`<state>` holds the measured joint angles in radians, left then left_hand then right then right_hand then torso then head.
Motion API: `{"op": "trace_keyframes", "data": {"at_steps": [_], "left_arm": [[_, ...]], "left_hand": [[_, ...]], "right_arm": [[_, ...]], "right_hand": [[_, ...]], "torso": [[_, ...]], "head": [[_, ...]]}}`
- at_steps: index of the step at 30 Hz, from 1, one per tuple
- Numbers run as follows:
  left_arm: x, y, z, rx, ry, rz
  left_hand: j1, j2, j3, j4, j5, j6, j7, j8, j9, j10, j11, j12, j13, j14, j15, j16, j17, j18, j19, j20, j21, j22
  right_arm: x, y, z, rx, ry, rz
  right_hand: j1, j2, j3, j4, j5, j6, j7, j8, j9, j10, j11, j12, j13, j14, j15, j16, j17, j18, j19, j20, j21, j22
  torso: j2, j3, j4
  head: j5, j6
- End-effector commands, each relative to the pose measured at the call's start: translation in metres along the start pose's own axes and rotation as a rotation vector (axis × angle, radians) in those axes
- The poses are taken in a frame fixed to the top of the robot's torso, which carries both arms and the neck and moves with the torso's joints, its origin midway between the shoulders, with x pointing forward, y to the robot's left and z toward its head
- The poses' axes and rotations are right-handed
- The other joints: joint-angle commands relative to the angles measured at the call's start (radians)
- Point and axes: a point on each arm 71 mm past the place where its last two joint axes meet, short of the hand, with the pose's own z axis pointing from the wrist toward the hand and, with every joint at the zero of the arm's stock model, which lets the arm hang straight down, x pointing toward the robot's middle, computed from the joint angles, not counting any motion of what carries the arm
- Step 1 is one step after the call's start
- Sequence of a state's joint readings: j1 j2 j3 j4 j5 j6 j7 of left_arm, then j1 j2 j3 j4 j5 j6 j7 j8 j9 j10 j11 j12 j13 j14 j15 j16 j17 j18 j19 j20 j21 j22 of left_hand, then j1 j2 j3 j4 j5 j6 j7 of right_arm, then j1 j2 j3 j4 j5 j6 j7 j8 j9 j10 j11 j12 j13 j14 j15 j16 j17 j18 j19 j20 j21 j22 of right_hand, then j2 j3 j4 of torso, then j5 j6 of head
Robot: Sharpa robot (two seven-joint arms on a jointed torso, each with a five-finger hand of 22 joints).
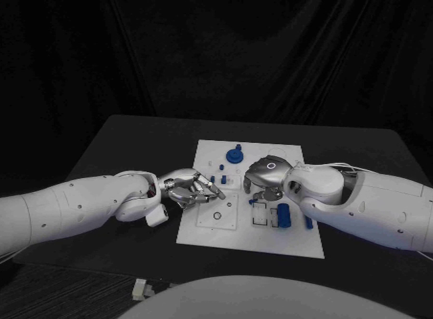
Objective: Assemble the parts on the task board
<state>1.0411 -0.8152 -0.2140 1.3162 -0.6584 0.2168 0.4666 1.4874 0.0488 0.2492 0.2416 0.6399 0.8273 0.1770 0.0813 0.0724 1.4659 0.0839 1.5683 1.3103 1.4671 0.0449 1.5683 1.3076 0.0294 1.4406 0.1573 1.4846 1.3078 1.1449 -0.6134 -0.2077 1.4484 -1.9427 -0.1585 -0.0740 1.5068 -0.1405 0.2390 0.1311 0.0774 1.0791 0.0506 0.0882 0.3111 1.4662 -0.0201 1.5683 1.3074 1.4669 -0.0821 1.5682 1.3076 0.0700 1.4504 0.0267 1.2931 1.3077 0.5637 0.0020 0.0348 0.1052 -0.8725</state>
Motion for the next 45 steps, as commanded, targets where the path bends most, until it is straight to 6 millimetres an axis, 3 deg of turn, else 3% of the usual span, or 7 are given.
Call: {"op": "trace_keyframes", "data": {"at_steps": [1, 12, 21, 37, 45], "left_arm": [[0.002, -0.001, 0.0013, 0.012, 0.012, -0.011], [0.0019, -0.0009, 0.0012, 0.012, 0.013, -0.011], [0.0017, -0.0007, 0.0008, 0.011, 0.012, -0.011], [0.002, -0.0006, 0.0015, 0.009, 0.016, -0.012], [0.0021, -0.0005, 0.0017, 0.008, 0.017, -0.013]], "left_hand": [[0.01, 0.0, 0.006, -0.001, 0.001, 0.008, -0.001, 0.003, 0.0, 0.105, 0.01, 0.002, 0.261, 0.104, 0.005, 0.003, 0.263, 0.004, -0.007, 0.0, -0.006, 0.218], [0.01, 0.0, 0.006, -0.001, 0.001, 0.008, -0.001, 0.003, 0.0, 0.105, 0.01, 0.002, 0.261, 0.104, 0.005, 0.003, 0.263, 0.004, -0.007, 0.0, -0.006, 0.218], [0.01, 0.001, 0.009, -0.002, 0.001, 0.009, 0.0, 0.003, 0.0, 0.105, 0.011, 0.002, 0.261, 0.104, 0.005, 0.003, 0.263, 0.004, -0.007, 0.001, -0.006, 0.218], [0.01, 0.002, 0.011, -0.003, 0.001, 0.009, 0.0, 0.003, 0.0, 0.105, 0.011, 0.002, 0.261, 0.104, 0.005, 0.003, 0.263, 0.005, -0.009, 0.001, -0.007, 0.217], [0.01, 0.002, 0.012, -0.003, 0.001, 0.009, 0.0, 0.003, 0.0, 0.105, 0.011, 0.002, 0.261, 0.104, 0.005, 0.003, 0.263, 0.005, -0.009, 0.001, -0.007, 0.217]], "right_arm": [[-0.003, -0.0014, 0.0, 0.023, -0.056, -0.005], [-0.0036, -0.0014, -0.0015, 0.02, -0.068, -0.003], [-0.0026, -0.0031, -0.0047, 0.023, -0.065, -0.002], [0.0009, -0.0068, -0.0072, 0.032, -0.035, -0.004], [0.0049, -0.0048, -0.0063, 0.028, -0.017, -0.001]], "right_hand": [[0.003, 0.005, 0.005, 0.004, 0.006, 0.004, 0.004, 0.004, 0.002, 0.105, -0.004, 0.003, 0.263, 0.104, -0.006, 0.003, 0.263, -0.008, -0.007, -0.002, -0.005, 0.182], [-0.019, -0.011, -0.017, 0.023, -0.027, 0.006, 0.004, 0.006, 0.008, 0.105, -0.001, 0.003, 0.263, 0.104, -0.003, 0.003, 0.263, -0.008, -0.007, 0.002, -0.006, 0.182], [-0.03, -0.025, -0.032, 0.041, -0.029, 0.004, 0.002, 0.004, 0.01, 0.105, -0.003, 0.003, 0.263, 0.104, -0.004, 0.003, 0.263, -0.008, -0.008, 0.001, -0.006, 0.181], [-0.03, -0.028, -0.036, 0.046, -0.029, 0.001, 0.001, 0.003, 0.01, 0.105, -0.003, 0.003, 0.263, 0.104, -0.004, 0.003, 0.263, -0.007, -0.011, 0.001, -0.012, 0.18], [-0.024, -0.027, -0.067, 0.062, -0.029, -0.003, -0.002, 0.002, 0.013, 0.105, -0.005, 0.003, 0.263, 0.104, -0.005, 0.003, 0.263, -0.006, -0.014, 0.0, -0.015, 0.179]], "torso": [[0.0, 0.0001, 0.0001], [0.0, 0.0, -0.0002], [0.0, 0.0001, 0.0], [0.0, 0.0001, 0.0], [0.0, 0.0, 0.0]], "head": [[0.001, 0.0], [0.002, 0.0], [0.001, 0.0], [0.001, 0.0], [0.002, 0.0]]}}
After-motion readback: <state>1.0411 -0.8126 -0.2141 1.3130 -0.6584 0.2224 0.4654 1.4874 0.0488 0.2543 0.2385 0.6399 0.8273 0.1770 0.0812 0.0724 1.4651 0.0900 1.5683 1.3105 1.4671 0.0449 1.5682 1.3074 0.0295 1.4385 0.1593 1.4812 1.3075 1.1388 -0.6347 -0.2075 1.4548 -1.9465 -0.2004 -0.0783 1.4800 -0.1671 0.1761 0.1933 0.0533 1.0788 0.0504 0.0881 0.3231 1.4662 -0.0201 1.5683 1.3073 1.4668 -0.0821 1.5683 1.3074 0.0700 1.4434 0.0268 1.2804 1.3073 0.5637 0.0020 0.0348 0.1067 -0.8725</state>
